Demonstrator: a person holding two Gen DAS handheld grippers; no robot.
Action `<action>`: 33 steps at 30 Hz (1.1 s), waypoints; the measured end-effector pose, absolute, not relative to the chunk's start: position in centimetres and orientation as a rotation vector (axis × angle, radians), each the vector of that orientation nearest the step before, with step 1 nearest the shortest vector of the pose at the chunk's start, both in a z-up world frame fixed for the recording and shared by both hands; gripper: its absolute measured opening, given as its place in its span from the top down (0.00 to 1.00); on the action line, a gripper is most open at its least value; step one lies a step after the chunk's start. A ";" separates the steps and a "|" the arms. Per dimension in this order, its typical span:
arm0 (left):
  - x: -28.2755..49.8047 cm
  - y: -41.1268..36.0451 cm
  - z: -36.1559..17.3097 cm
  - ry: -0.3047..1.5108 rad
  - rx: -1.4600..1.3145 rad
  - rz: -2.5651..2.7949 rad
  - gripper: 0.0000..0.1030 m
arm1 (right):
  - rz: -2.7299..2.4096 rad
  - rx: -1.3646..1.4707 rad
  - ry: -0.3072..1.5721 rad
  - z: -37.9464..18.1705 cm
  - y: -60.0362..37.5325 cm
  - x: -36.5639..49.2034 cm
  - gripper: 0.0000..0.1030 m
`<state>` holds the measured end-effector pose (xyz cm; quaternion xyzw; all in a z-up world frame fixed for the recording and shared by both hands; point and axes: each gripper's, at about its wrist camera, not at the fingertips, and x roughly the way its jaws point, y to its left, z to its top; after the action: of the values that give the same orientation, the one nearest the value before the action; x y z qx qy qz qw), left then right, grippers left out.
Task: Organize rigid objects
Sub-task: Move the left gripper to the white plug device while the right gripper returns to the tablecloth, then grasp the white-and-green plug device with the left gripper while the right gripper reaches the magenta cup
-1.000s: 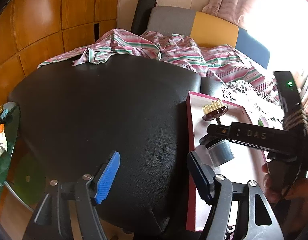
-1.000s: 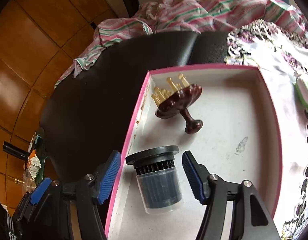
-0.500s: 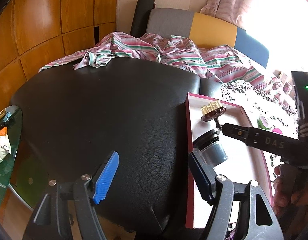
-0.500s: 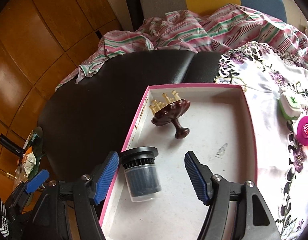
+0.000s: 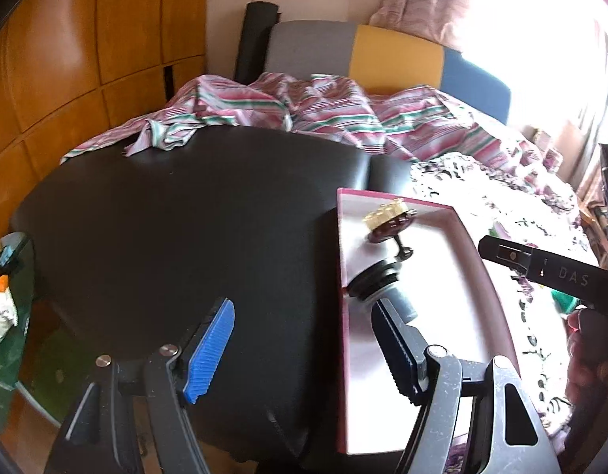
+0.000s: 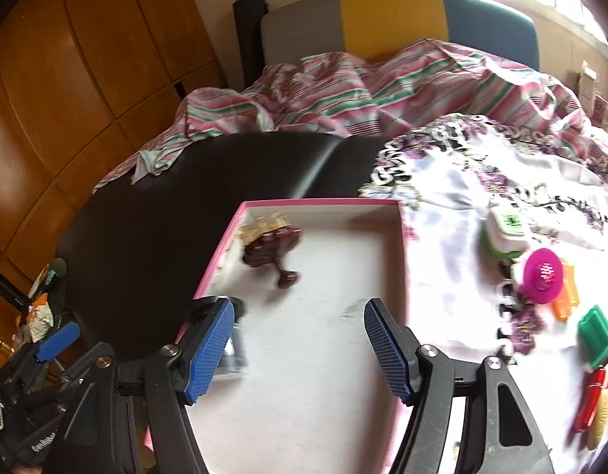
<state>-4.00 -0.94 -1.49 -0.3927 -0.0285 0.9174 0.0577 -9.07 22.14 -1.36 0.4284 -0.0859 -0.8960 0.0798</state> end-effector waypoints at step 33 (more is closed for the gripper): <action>-15.1 24.4 -1.6 0.065 -1.266 2.319 0.24 | -3.073 1.467 -0.847 -3.9 50.0 -4.7 0.32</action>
<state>-15.05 24.39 -1.63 -0.4641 0.0238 0.8504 0.2468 -4.74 50.00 -3.88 0.4111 -0.2372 -0.8611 -0.1824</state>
